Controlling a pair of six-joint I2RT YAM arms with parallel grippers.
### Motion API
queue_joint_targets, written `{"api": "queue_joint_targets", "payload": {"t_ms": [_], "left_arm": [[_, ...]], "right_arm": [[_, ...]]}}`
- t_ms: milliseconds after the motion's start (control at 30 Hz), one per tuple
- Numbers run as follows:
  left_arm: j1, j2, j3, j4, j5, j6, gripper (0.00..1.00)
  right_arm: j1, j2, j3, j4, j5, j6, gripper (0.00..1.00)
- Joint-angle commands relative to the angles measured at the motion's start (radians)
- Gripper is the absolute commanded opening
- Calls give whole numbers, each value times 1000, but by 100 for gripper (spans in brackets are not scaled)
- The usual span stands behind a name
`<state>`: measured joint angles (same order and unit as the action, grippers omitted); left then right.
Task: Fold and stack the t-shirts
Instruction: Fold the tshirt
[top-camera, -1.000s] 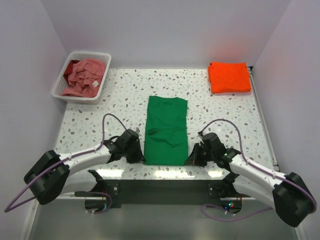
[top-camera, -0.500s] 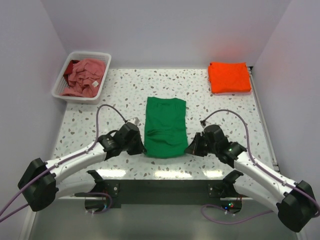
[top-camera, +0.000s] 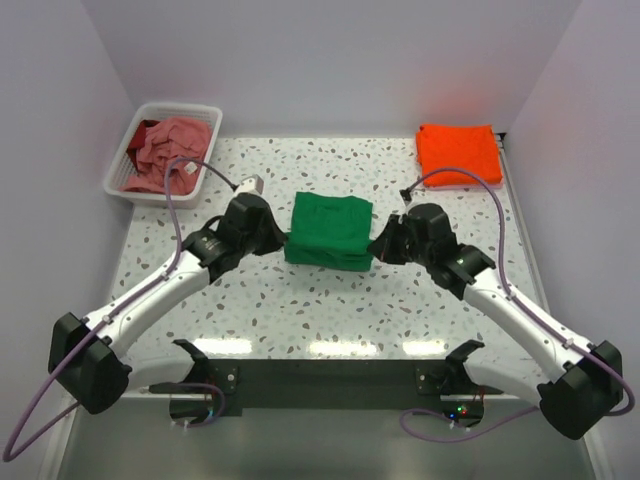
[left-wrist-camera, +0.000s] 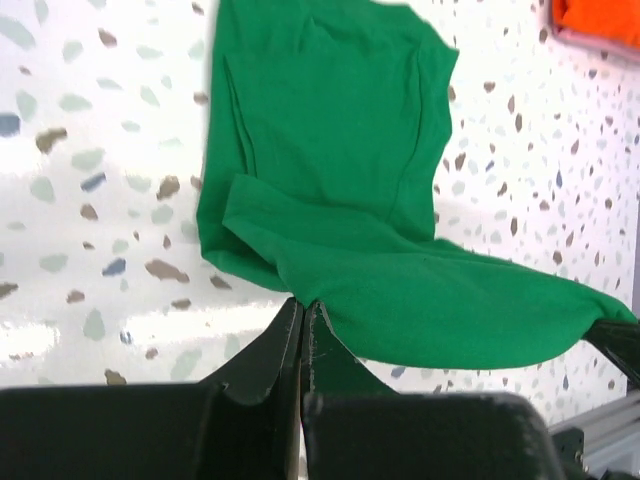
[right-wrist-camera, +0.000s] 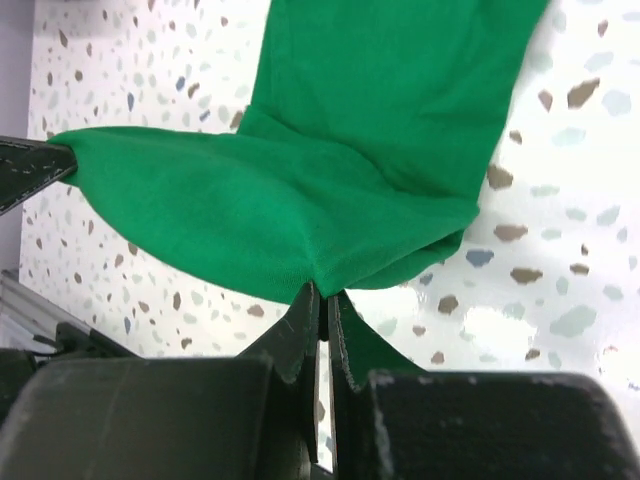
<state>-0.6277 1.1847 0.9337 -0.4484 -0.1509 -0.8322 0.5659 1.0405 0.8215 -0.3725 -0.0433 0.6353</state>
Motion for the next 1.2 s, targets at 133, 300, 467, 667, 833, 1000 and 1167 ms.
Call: {"api": "queue_joint_targets", "payload": {"t_ms": [133, 300, 467, 667, 833, 1000, 1167], "left_arm": [[69, 98, 149, 71, -21, 81, 0], [92, 164, 240, 88, -26, 114, 0], [114, 222, 300, 97, -26, 130, 0], [157, 297, 355, 126, -18, 157, 0], [189, 400, 422, 145, 8, 182, 0], [229, 524, 493, 160, 80, 206, 0], [240, 624, 543, 201, 123, 231, 0]], "right_arm": [[-60, 108, 136, 60, 14, -83, 0], [-124, 171, 189, 98, -29, -103, 0], [-162, 245, 232, 127, -118, -111, 0], [-224, 348, 287, 152, -181, -115, 0], [-258, 430, 329, 176, -236, -100, 0], [-291, 536, 369, 205, -260, -97, 0], [-320, 650, 416, 227, -289, -103, 0]]}}
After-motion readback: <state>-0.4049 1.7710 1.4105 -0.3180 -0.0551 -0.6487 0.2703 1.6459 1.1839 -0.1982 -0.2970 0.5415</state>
